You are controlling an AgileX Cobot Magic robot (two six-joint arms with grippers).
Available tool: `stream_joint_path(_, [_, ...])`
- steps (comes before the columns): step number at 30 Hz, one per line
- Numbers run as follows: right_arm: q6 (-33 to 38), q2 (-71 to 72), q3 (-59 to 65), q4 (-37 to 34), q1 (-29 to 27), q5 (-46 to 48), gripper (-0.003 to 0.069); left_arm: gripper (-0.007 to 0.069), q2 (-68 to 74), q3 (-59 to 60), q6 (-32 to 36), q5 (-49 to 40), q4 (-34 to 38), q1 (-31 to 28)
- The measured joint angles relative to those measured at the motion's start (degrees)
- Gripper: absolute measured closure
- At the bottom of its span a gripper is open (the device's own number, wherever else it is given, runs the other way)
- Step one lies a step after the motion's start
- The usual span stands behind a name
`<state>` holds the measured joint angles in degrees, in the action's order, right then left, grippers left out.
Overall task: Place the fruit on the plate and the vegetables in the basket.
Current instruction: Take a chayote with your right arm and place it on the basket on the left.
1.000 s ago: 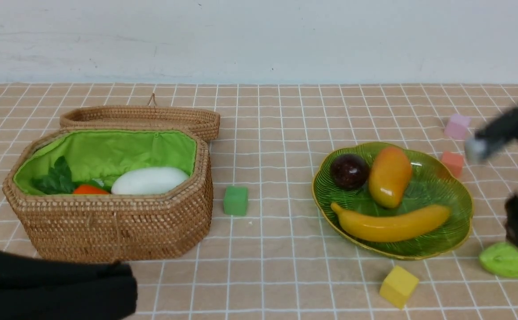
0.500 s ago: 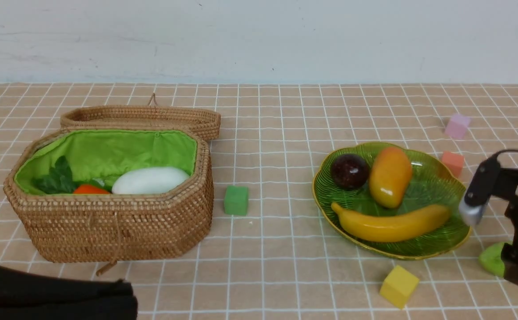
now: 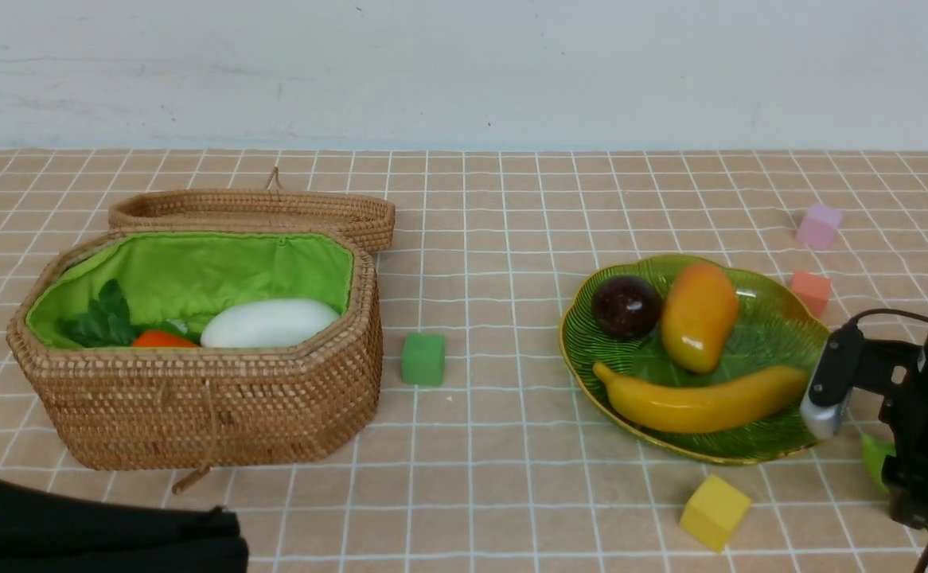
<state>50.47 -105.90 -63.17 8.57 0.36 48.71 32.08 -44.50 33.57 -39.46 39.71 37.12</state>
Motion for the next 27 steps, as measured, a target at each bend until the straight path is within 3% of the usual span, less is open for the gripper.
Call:
stream_joint_path(7, [-6.3, 1.8, 0.1, 0.1, 0.0, 0.4, 0.0209, 0.0606, 0.0, 0.0, -0.8, 0.0, -1.2, 0.0])
stream_joint_path(13, [-22.2, 14.3, 0.0, -5.8, 0.0, 2.7, 0.0209, 0.0603, 0.0, 0.0, -2.7, 0.8, -4.4, 0.0])
stream_joint_path(18, [-28.6, 23.1, 0.0, -8.6, 0.1, 6.7, 0.0209, 0.0599, 0.0, 0.0, -5.7, 1.1, -7.4, 0.0])
stream_joint_path(23, [-35.7, 28.6, -5.3, -17.7, 4.3, 10.5, 0.0209, 0.0599, 0.0, 0.0, -14.5, 2.5, -15.6, 0.0])
stream_joint_path(25, [-35.9, 27.9, -12.2, -25.2, 10.8, 11.9, 0.0209, 0.0599, 0.0, 0.0, -24.9, 3.3, -27.2, 0.0])
stream_joint_path(27, [-35.6, 26.7, -15.7, -27.9, 14.2, 12.0, 0.0209, 0.0599, 0.0, 0.0, -30.9, 3.2, -32.1, 0.0])
